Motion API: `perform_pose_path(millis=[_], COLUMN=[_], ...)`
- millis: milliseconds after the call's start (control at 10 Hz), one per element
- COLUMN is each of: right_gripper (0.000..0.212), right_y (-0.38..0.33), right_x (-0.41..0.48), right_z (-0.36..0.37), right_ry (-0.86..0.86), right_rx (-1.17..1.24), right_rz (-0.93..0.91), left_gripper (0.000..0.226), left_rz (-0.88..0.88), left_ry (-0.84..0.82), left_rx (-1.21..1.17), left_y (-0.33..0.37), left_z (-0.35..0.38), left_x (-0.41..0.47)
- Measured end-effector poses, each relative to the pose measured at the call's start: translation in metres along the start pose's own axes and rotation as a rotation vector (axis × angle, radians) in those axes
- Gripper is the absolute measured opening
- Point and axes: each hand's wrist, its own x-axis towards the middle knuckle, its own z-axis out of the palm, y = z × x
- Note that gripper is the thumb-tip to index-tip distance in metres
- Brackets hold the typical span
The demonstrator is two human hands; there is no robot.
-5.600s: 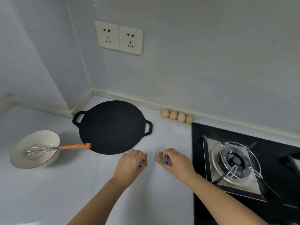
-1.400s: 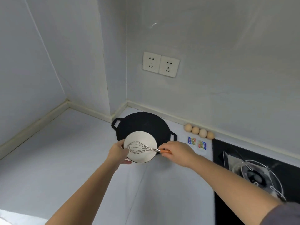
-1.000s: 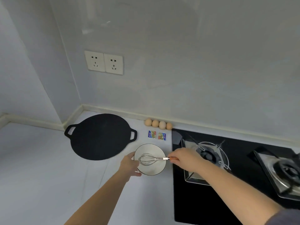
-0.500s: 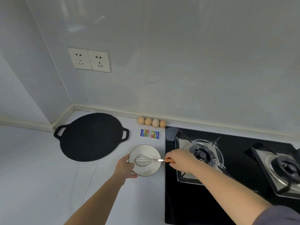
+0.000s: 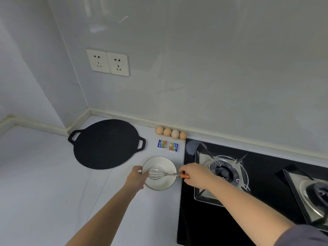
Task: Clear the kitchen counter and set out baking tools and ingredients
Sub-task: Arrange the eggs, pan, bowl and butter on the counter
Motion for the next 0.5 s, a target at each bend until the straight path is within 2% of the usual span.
perform_pose_path(millis=[200, 300, 500], right_gripper=[0.047, 0.051, 0.044], right_y=[0.0, -0.003, -0.029], right_x=[-0.015, -0.036, -0.114], right_z=[-0.007, -0.012, -0.016], right_ry=[0.061, 0.143, 0.327], right_rx=[-0.013, -0.01, 0.043], right_rz=[-0.032, -0.047, -0.021], left_gripper=[0.049, 0.049, 0.047], left_rz=[0.143, 0.256, 0.593], left_ry=[0.174, 0.216, 0.28], left_rx=[0.155, 0.235, 0.547], left_y=[-0.002, -0.002, -0.006], left_z=[-0.005, -0.006, -0.016], left_x=[-0.03, -0.056, -0.133])
